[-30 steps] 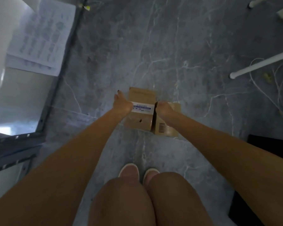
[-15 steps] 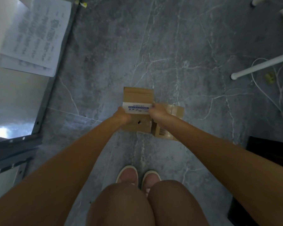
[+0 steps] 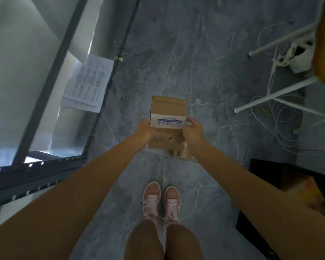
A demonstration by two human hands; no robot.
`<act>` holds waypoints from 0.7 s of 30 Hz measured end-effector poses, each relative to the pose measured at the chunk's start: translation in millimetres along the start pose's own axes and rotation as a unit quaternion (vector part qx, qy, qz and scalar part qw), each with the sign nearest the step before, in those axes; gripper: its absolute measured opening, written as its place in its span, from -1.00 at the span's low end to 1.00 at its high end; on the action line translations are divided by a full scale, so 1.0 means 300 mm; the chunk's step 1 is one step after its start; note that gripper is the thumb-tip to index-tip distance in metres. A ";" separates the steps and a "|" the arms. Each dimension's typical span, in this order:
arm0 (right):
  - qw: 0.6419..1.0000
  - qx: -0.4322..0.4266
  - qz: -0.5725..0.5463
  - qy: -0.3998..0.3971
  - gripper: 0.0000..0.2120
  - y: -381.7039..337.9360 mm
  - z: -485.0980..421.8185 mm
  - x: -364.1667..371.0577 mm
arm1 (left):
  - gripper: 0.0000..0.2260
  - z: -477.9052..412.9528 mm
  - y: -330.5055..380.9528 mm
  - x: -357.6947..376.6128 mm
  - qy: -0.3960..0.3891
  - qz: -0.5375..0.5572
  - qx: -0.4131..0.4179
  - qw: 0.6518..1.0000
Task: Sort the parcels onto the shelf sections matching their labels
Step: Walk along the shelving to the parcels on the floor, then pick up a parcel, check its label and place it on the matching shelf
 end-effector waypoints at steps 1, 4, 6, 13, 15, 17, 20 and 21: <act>1.000 -0.004 -0.014 0.003 -0.67 -0.046 0.054 -0.027 | -0.66 0.057 0.044 -0.025 0.001 0.010 0.010 1.000; 0.998 -0.004 -0.061 0.018 -0.63 -0.190 0.218 -0.104 | -0.69 0.259 0.207 -0.111 0.027 0.035 0.022 0.999; 0.995 -0.006 -0.092 0.032 -0.60 -0.295 0.314 -0.162 | -0.80 0.391 0.333 -0.171 0.058 0.040 0.043 0.997; 0.984 -0.073 -0.160 0.029 -0.68 -0.764 0.664 -0.416 | -0.89 0.803 0.785 -0.390 0.118 0.100 0.144 0.978; 0.977 -0.109 -0.183 0.029 -0.70 -0.901 0.765 -0.504 | -0.84 0.915 0.910 -0.441 0.129 0.116 0.170 0.970; 0.969 -0.144 -0.197 0.034 -0.71 -1.018 0.863 -0.581 | -0.87 1.033 1.026 -0.486 0.140 0.121 0.206 0.961; 0.960 -0.198 -0.192 0.043 -0.72 -1.159 1.016 -0.670 | -0.87 1.226 1.165 -0.554 0.169 0.138 0.253 0.943; 0.956 -0.216 -0.194 0.048 -0.71 -1.198 1.069 -0.696 | -0.84 1.283 1.204 -0.578 0.170 0.153 0.270 0.935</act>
Point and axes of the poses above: each hand's wrist, its own z-axis away from the middle knuckle, its own x-axis out of the palm, y = z × x, the point moved 2 cm from there along -z, towards the middle knuckle, and after that the axes turned 1 degree about -x, right-handed, at the moved point
